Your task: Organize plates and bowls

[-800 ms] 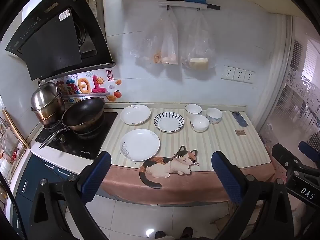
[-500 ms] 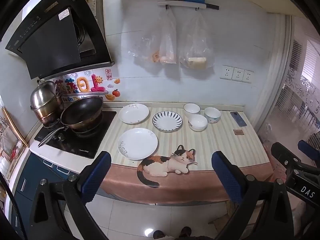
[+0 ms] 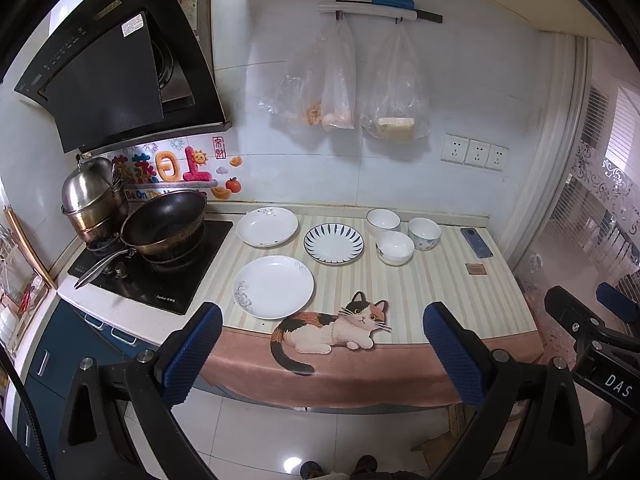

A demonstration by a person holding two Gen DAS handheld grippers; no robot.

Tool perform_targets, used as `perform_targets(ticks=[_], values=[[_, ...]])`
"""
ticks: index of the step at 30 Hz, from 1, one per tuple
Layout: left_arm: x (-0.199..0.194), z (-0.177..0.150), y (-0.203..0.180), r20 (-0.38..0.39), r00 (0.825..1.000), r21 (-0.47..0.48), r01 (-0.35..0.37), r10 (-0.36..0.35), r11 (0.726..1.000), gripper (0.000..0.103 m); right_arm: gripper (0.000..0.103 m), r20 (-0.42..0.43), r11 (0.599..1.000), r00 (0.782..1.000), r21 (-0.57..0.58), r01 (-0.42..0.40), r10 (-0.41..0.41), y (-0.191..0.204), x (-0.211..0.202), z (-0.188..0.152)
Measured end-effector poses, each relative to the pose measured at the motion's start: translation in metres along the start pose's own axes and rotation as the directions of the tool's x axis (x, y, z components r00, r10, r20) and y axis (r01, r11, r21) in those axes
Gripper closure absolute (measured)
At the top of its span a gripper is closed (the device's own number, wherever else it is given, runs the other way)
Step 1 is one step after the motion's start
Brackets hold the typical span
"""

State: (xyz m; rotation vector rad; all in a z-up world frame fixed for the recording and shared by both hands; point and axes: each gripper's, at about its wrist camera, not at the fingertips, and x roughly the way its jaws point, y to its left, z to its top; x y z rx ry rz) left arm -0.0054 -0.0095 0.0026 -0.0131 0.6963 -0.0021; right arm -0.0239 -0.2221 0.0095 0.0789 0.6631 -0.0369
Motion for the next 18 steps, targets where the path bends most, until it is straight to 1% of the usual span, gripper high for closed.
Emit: perform_targets(ticks=[18], values=[[-0.0037, -0.0085, 0.007, -0.001, 1.0, -0.009, -0.01, 0.01, 1.0, 0.0, 0.0, -0.007, 1.0, 1.0, -0.008, -0.028, 0.027, 0.0029, 0.0035, 0.0]])
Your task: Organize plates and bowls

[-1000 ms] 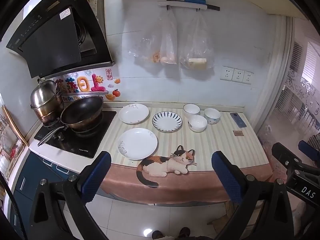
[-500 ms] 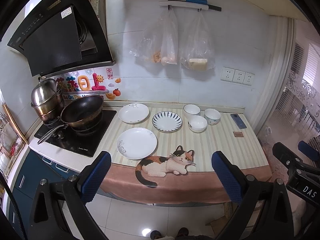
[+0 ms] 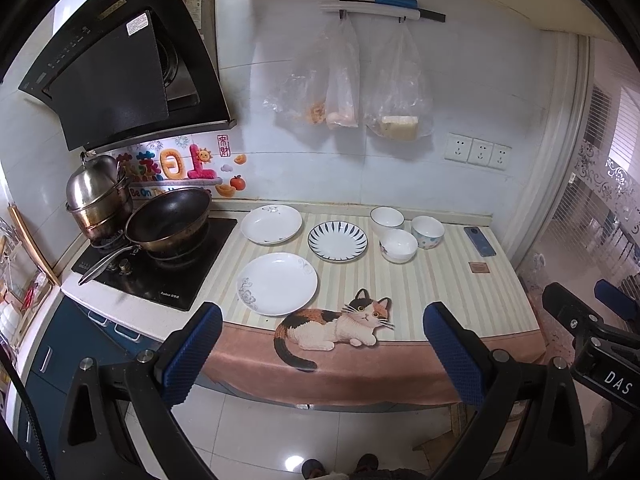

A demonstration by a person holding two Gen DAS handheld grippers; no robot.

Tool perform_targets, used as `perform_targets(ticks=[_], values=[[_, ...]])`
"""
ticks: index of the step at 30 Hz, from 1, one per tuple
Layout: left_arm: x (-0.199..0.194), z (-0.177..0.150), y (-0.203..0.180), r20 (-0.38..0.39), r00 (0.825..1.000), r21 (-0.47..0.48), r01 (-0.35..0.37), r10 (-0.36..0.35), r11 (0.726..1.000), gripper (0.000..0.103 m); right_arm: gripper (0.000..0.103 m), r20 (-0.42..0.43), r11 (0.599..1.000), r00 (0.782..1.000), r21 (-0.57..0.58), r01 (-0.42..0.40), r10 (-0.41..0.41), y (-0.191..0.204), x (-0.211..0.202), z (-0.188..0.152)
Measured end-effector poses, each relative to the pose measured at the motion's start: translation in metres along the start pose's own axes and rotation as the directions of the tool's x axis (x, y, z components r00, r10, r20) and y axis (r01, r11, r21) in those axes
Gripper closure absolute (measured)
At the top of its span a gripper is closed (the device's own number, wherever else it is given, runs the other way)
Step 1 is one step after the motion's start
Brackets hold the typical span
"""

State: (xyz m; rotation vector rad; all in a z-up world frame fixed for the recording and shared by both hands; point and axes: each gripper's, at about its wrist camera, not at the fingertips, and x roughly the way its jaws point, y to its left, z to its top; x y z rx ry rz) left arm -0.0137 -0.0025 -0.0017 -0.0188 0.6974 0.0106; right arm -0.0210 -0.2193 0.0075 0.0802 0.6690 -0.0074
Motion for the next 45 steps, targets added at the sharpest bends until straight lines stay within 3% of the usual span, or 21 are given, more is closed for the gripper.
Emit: perform_targets(ticks=[45], values=[[0.002, 0.0034, -0.0003, -0.012, 1.0, 0.006, 0.015, -0.015, 1.0, 0.0, 0.0, 0.004, 1.0, 1.0, 0.005, -0.005, 0.005, 0.0101, -0.0041, -0.0092]])
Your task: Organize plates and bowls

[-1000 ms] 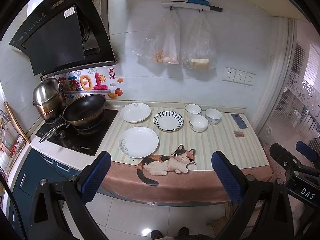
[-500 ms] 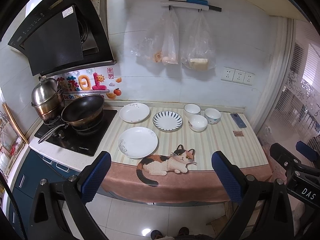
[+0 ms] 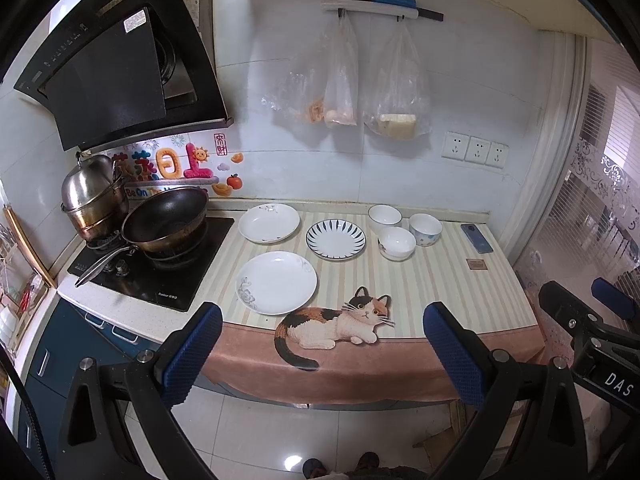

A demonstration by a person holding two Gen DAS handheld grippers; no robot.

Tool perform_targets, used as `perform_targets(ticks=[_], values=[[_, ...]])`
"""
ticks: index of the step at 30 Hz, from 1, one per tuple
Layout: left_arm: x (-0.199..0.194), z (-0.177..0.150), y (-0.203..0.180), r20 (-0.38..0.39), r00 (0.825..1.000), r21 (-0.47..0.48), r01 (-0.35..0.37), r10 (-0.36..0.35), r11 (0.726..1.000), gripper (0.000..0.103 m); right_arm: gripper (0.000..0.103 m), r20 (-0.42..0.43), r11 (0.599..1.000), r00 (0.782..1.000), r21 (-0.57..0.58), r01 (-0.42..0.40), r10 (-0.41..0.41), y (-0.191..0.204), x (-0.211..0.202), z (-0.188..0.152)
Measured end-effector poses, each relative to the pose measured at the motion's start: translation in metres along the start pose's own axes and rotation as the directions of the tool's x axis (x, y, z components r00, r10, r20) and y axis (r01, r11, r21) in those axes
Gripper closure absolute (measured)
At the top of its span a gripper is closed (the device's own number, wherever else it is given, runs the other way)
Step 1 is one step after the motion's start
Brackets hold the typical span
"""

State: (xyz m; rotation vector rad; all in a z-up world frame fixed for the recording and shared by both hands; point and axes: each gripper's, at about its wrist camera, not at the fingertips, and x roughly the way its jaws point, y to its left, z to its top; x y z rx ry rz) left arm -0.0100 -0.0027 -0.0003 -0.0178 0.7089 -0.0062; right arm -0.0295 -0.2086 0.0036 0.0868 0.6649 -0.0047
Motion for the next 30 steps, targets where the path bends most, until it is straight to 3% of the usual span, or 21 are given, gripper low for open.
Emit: perform_targets(ticks=[10, 13, 17, 23, 27, 30], values=[[0.011, 0.001, 0.015, 0.004, 1.0, -0.012, 0.005, -0.005, 1.0, 0.0, 0.0, -0.002, 1.0, 1.0, 0.012, 0.007, -0.007, 0.012, 0.011, 0.001], [0.025, 0.005, 0.03, 0.028, 1.0, -0.021, -0.011, 0.011, 1.0, 0.0, 0.0, 0.025, 0.999, 0.999, 0.034, -0.042, 0.041, 0.013, 0.027, 0.003], [0.066, 0.007, 0.053, 0.032, 0.996, -0.009, -0.086, 0.086, 0.996, 0.0, 0.0, -0.071, 0.994, 0.993, 0.049, -0.094, 0.097, 0.023, 0.081, 0.003], [0.168, 0.008, 0.106, -0.134, 0.979, -0.058, -0.162, 0.153, 0.985, 0.0, 0.0, -0.25, 0.982, 0.95, 0.075, -0.175, 0.189, 0.05, 0.199, -0.012], [0.243, 0.005, 0.142, -0.258, 0.953, -0.11, -0.192, 0.159, 0.975, 0.001, 0.0, -0.355, 0.969, 0.902, 0.086, -0.231, 0.246, 0.071, 0.292, -0.023], [0.301, 0.002, 0.167, -0.349, 0.923, -0.149, -0.225, 0.162, 0.963, 0.01, 0.001, -0.433, 0.952, 0.848, 0.114, -0.285, 0.305, 0.086, 0.368, -0.029]])
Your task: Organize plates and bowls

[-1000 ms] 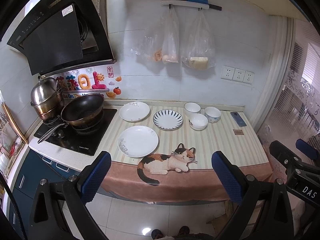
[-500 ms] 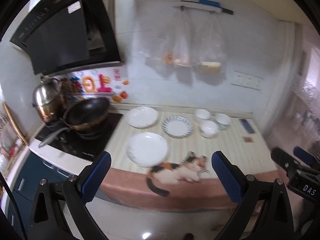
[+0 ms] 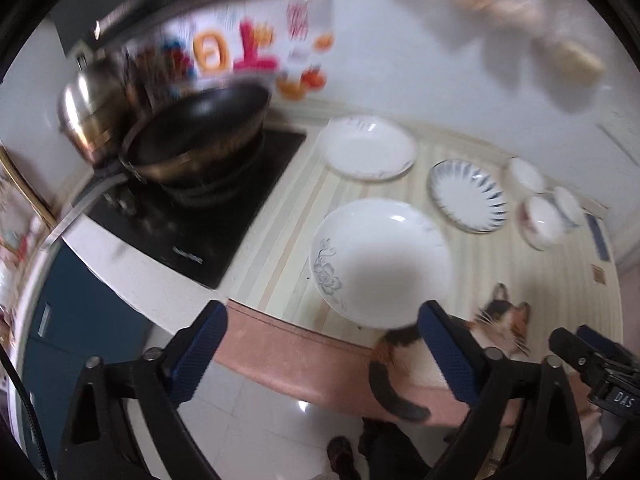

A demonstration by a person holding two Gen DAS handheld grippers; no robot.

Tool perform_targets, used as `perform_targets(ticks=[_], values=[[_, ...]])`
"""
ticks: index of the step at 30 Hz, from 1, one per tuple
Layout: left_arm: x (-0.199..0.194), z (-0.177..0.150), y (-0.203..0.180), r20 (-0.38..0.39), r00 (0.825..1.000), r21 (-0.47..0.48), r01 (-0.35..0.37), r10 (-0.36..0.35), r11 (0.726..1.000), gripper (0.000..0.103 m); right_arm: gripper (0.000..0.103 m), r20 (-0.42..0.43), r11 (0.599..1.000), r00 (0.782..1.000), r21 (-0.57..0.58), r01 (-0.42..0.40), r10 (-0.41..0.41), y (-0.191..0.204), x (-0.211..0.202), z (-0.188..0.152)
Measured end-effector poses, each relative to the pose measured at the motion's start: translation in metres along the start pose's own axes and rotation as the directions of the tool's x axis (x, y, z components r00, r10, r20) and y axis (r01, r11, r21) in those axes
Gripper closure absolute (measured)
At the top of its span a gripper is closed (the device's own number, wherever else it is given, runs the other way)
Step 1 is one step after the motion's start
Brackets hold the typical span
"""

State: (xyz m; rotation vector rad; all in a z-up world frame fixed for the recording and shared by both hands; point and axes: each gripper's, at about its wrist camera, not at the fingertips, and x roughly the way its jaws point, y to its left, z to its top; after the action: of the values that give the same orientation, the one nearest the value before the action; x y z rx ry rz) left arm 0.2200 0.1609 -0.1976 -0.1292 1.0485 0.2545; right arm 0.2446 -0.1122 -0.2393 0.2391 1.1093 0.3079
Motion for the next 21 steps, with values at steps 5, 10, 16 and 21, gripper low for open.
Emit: perform_targets(ticks=[5, 10, 16, 21], values=[[0.091, 0.029, 0.01, -0.122, 0.992, -0.062, 0.024, -0.032, 0.998, 0.018, 0.013, -0.13, 0.998, 0.989, 0.009, -0.069, 0.07, -0.01, 0.114, 0.048], [0.176, 0.042, 0.007, -0.258, 0.962, -0.089, 0.07, -0.09, 0.994, 0.046, 0.032, -0.224, 0.993, 0.967, 0.039, -0.115, 0.121, -0.015, 0.204, 0.077], [0.208, 0.047, 0.006, -0.288, 0.953, -0.056, 0.085, -0.098, 0.995, 0.068, 0.07, -0.287, 0.984, 0.942, 0.054, -0.167, 0.176, -0.013, 0.257, 0.083], [0.205, 0.047, 0.016, -0.258, 0.959, -0.086, 0.1, -0.119, 0.991, 0.076, 0.088, -0.266, 0.989, 0.952, 0.023, -0.147, 0.148, -0.011, 0.268, 0.081]])
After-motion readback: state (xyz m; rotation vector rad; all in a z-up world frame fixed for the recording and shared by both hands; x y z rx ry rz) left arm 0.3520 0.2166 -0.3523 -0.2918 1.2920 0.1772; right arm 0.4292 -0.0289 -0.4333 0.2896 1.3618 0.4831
